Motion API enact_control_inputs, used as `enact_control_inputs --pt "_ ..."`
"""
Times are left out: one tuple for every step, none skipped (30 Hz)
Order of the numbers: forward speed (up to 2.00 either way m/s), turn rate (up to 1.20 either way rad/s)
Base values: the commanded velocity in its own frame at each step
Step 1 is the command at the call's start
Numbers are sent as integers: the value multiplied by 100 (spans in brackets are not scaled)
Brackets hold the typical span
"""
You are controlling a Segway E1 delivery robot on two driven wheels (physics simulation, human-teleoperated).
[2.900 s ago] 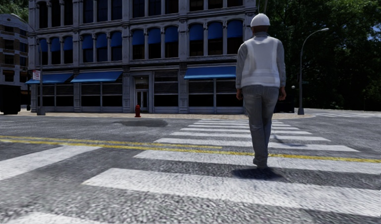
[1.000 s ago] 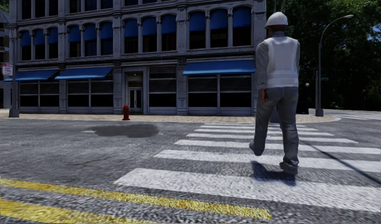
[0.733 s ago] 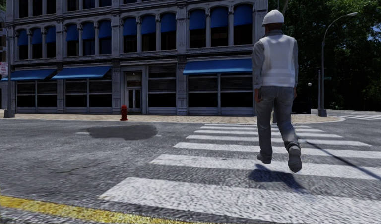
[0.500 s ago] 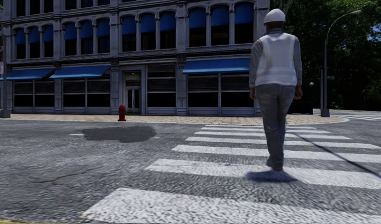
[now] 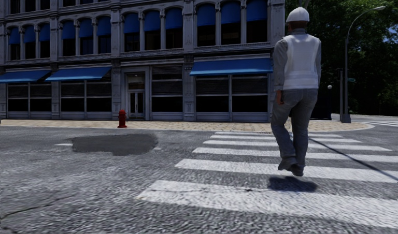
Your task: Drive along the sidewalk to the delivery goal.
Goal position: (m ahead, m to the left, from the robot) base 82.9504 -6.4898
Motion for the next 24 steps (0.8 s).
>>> enact_control_inputs --pt "113 -15" --pt "113 -15" --pt "113 -15" --pt "113 -15" --pt "113 -15" --pt "113 -15" --pt "113 -16" --pt "113 -24" --pt "113 -28" --pt "113 -28" --pt "113 -28" --pt "113 -29" --pt "113 -38" --pt "113 -38" --pt "113 -42" --pt "113 -43" --pt "113 -44" --pt "113 -44" --pt "113 -44" --pt "113 -44" --pt "113 -44" --pt "113 -44" --pt "113 -44" --pt "113 -44"
